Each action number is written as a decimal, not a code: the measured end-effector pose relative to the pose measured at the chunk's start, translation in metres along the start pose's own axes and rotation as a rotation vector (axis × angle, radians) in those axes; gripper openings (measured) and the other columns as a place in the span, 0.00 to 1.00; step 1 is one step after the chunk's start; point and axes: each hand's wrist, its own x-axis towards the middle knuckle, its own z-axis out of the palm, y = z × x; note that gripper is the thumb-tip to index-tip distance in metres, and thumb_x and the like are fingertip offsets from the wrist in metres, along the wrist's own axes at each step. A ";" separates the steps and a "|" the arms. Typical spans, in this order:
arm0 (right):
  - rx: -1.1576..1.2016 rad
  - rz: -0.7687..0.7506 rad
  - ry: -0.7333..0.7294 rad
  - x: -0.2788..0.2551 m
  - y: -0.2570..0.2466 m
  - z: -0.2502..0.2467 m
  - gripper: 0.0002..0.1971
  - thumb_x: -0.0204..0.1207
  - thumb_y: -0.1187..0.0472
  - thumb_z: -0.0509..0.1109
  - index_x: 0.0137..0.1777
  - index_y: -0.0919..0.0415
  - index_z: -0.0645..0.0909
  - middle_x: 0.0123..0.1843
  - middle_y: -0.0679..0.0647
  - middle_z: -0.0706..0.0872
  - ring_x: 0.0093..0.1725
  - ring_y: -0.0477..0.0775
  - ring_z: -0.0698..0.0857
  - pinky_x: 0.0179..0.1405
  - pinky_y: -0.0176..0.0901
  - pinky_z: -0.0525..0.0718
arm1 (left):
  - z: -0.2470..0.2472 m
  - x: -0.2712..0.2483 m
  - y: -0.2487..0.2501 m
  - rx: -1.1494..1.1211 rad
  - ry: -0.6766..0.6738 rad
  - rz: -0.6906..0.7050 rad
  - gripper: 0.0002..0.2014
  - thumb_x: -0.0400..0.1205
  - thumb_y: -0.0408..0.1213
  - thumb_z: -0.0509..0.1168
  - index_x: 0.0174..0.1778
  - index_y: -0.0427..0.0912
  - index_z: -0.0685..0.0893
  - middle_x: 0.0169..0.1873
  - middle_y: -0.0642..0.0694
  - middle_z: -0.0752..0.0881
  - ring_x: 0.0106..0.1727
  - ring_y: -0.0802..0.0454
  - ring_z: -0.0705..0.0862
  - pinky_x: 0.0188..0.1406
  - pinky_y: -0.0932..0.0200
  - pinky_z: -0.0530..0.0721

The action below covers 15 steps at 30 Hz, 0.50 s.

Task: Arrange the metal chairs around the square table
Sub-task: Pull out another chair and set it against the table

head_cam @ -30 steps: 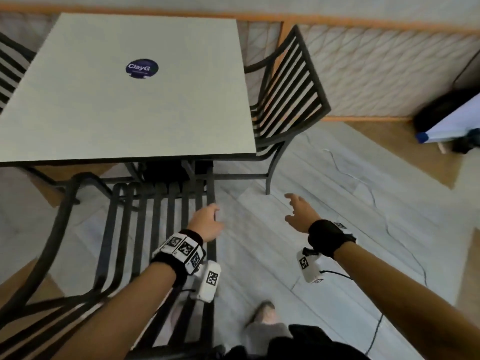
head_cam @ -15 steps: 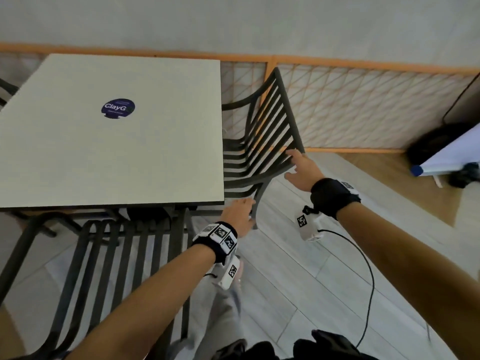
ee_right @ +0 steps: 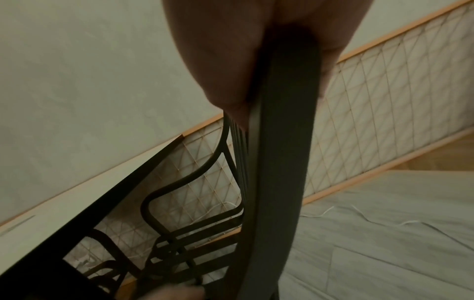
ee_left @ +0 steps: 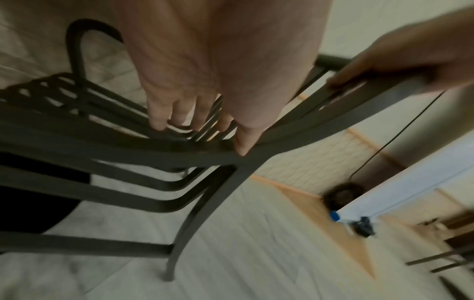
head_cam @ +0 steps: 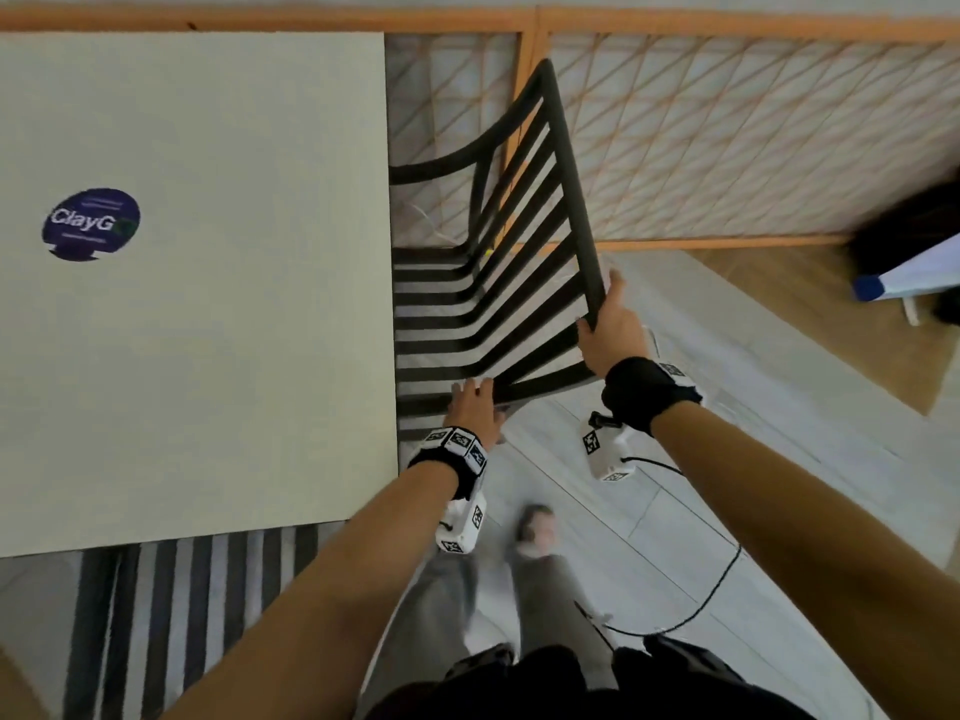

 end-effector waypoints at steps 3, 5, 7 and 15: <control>0.167 0.058 -0.107 0.019 0.001 0.004 0.13 0.82 0.62 0.63 0.61 0.52 0.64 0.54 0.66 0.83 0.33 0.63 0.88 0.26 0.50 0.90 | 0.016 0.018 -0.016 0.045 -0.052 -0.109 0.27 0.84 0.41 0.59 0.80 0.49 0.60 0.81 0.35 0.58 0.83 0.30 0.50 0.78 0.29 0.63; 0.252 0.070 -0.164 0.030 0.001 0.003 0.13 0.83 0.63 0.63 0.62 0.52 0.64 0.55 0.66 0.81 0.29 0.59 0.86 0.18 0.40 0.86 | 0.023 0.030 -0.019 0.022 -0.048 -0.108 0.24 0.86 0.39 0.56 0.79 0.50 0.62 0.80 0.34 0.61 0.82 0.27 0.49 0.80 0.29 0.56; 0.298 0.075 -0.176 0.035 0.002 0.001 0.16 0.83 0.64 0.62 0.67 0.54 0.64 0.56 0.66 0.81 0.32 0.56 0.85 0.20 0.39 0.84 | 0.027 0.040 -0.018 0.014 -0.045 -0.113 0.24 0.84 0.32 0.56 0.76 0.52 0.64 0.76 0.33 0.67 0.81 0.27 0.54 0.81 0.27 0.51; 0.397 0.055 -0.132 0.035 0.020 -0.008 0.16 0.79 0.68 0.64 0.60 0.51 0.66 0.49 0.66 0.87 0.36 0.57 0.84 0.35 0.52 0.89 | 0.042 0.040 -0.001 -0.039 0.016 -0.159 0.31 0.81 0.18 0.54 0.76 0.51 0.67 0.77 0.35 0.64 0.81 0.24 0.42 0.78 0.31 0.61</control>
